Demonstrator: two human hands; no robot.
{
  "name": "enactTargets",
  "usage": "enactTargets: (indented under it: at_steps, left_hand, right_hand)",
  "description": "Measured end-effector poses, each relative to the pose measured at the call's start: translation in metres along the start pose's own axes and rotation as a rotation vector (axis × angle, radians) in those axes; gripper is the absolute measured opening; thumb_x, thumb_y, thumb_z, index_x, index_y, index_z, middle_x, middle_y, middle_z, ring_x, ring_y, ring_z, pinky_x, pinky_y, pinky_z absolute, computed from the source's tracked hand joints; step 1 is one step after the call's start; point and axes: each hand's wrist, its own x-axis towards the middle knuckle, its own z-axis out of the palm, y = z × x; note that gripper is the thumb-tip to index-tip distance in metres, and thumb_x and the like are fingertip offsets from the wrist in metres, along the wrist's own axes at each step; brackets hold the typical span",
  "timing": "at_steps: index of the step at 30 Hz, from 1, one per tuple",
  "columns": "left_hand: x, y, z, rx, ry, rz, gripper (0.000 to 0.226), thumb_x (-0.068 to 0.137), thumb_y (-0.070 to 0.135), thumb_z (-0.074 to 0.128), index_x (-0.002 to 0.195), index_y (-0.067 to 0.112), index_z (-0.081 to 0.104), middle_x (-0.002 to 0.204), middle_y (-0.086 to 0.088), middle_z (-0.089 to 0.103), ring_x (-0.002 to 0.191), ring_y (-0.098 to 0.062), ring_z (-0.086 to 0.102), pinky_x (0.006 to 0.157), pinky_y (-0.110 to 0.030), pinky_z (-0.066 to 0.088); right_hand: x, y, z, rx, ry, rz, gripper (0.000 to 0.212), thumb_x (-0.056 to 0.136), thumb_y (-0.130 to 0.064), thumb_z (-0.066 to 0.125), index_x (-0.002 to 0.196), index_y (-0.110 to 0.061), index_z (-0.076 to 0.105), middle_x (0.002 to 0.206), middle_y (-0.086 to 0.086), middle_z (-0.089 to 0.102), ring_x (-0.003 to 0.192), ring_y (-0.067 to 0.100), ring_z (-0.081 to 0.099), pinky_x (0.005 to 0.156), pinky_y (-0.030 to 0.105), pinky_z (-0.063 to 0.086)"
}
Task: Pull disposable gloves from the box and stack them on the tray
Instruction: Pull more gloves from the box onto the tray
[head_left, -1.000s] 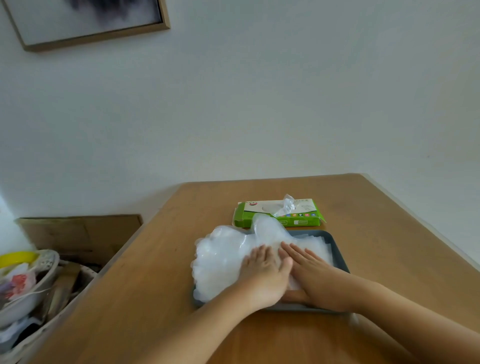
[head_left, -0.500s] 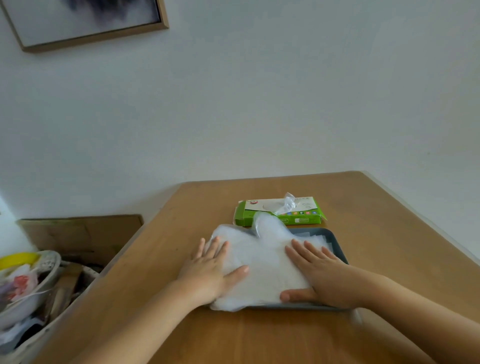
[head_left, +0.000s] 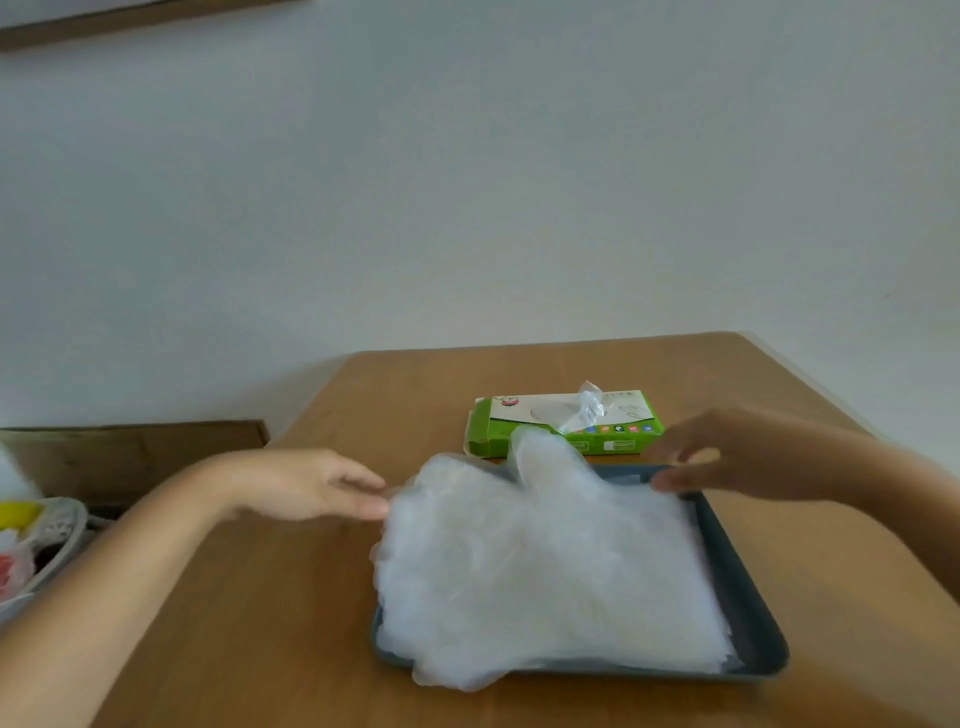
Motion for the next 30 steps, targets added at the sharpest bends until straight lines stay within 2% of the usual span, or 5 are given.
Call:
enactTargets:
  at_steps: [7,17,20,23,30]
  left_hand:
    - [0.057,0.046,-0.028,-0.147,0.333,0.122,0.039,0.093,0.039,0.057,0.131,0.028,0.054,0.125,0.011,0.057,0.116,-0.003,0.053,0.098,-0.019,0.038]
    - [0.145,0.096,0.012,0.023,0.294,0.205,0.058,0.099,0.029,0.048,0.152,0.021,0.024,0.159,0.003,0.021,0.145,-0.017,0.021,0.113,-0.024,0.018]
    - [0.150,0.094,0.019,0.075,0.268,0.192,0.062,0.099,0.014,0.043,0.154,0.016,0.014,0.162,0.001,0.006,0.148,-0.015,0.009,0.111,-0.019,0.010]
    - [0.153,0.092,0.019,0.051,0.237,0.170,0.067,0.095,0.006,0.040,0.154,0.019,0.011,0.162,0.004,-0.001,0.148,-0.014,0.003,0.114,-0.022,0.007]
    - [0.145,0.098,0.007,-0.014,0.276,0.169,0.060,0.094,0.017,0.050,0.150,0.021,0.030,0.158,0.003,0.025,0.144,-0.016,0.024,0.113,-0.023,0.020]
  right_hand:
    - [0.093,0.001,0.011,0.131,0.207,-0.144,0.056,0.074,-0.038,0.079,0.126,-0.036,0.057,0.132,-0.018,0.049,0.117,0.003,0.047,0.097,0.018,0.034]
    - [0.134,-0.003,0.034,0.173,0.425,-0.130,0.016,0.093,-0.024,0.060,0.096,-0.014,0.072,0.096,-0.007,0.066,0.084,0.009,0.056,0.070,0.016,0.033]
    - [0.125,-0.004,0.016,0.496,0.540,-0.077,0.023,0.095,-0.021,0.056,0.081,-0.005,0.065,0.069,-0.001,0.059,0.064,0.014,0.050,0.058,0.017,0.035]
    - [0.109,-0.008,-0.010,1.049,0.596,-0.144,0.022,0.096,-0.013,0.053,0.083,0.000,0.065,0.084,0.016,0.068,0.080,0.020,0.064,0.082,0.028,0.051]
    - [0.074,-0.012,-0.035,1.311,0.590,-0.244,0.020,0.087,-0.018,0.057,0.089,-0.002,0.069,0.086,0.009,0.073,0.083,0.016,0.069,0.075,0.021,0.056]
